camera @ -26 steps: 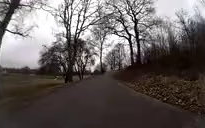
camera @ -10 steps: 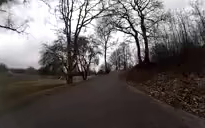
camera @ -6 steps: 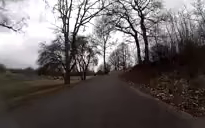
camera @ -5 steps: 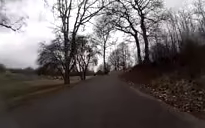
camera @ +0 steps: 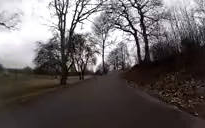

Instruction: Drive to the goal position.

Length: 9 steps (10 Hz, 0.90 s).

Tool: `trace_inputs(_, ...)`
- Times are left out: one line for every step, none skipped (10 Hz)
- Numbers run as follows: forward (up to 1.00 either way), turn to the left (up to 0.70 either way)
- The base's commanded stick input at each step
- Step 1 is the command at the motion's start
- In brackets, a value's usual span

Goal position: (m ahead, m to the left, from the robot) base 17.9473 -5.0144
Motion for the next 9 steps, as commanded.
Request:
trace_inputs(1.0,0.04)
trace_inputs(1.0,0.0)
trace_inputs(1.0,0.0)
trace_inputs(1.0,0.0)
trace_inputs(1.0,0.0)
trace_inputs(1.0,0.0)
trace_inputs(1.0,0.0)
trace_inputs(1.0,0.0)
trace_inputs(1.0,0.0)
